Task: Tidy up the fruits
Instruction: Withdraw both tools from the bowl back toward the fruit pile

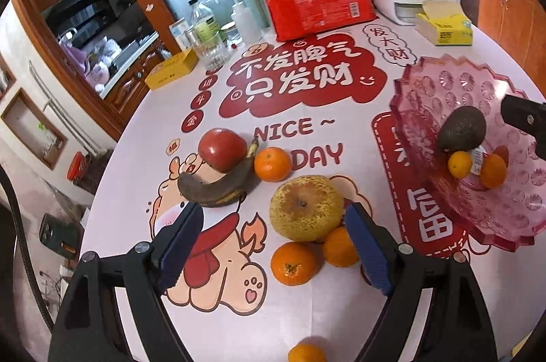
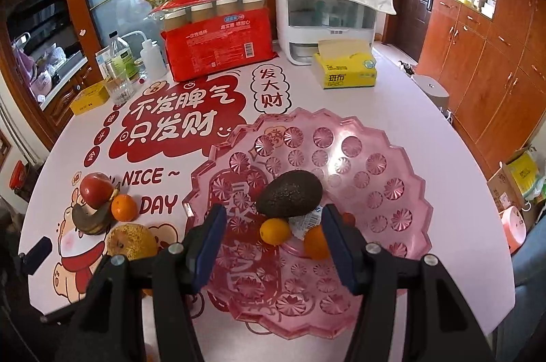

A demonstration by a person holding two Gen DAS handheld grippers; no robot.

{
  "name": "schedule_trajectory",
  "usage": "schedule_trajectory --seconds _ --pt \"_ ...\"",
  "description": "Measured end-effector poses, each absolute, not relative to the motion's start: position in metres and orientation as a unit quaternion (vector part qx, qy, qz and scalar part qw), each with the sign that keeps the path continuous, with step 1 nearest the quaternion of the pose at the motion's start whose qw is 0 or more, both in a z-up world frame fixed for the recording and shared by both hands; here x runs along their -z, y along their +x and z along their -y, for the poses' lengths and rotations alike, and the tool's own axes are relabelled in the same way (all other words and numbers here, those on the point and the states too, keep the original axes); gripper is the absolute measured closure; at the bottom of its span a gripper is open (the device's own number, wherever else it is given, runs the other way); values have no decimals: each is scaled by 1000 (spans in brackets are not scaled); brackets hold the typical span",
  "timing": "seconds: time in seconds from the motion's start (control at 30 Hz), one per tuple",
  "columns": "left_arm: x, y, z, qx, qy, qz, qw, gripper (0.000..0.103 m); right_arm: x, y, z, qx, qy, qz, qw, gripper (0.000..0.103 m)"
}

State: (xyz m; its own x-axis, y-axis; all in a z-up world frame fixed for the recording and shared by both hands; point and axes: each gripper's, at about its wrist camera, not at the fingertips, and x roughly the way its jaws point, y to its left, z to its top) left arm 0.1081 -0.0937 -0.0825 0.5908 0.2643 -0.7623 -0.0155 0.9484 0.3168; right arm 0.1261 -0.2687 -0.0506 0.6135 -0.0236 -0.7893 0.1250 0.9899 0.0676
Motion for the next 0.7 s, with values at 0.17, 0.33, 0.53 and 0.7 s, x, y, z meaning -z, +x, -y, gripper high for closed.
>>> schedule_trajectory --seconds 0.17,0.33,0.53,0.7 --pt "75 103 100 -71 142 -436 886 19 47 121 268 37 58 -433 899 45" --pt "65 98 100 -74 139 -427 891 18 39 113 264 24 63 -422 904 45" --pt "62 94 98 -71 138 -427 891 18 36 107 257 8 66 -422 904 45" --pt "62 93 93 -72 144 -427 890 18 35 104 249 -2 67 -421 905 45"
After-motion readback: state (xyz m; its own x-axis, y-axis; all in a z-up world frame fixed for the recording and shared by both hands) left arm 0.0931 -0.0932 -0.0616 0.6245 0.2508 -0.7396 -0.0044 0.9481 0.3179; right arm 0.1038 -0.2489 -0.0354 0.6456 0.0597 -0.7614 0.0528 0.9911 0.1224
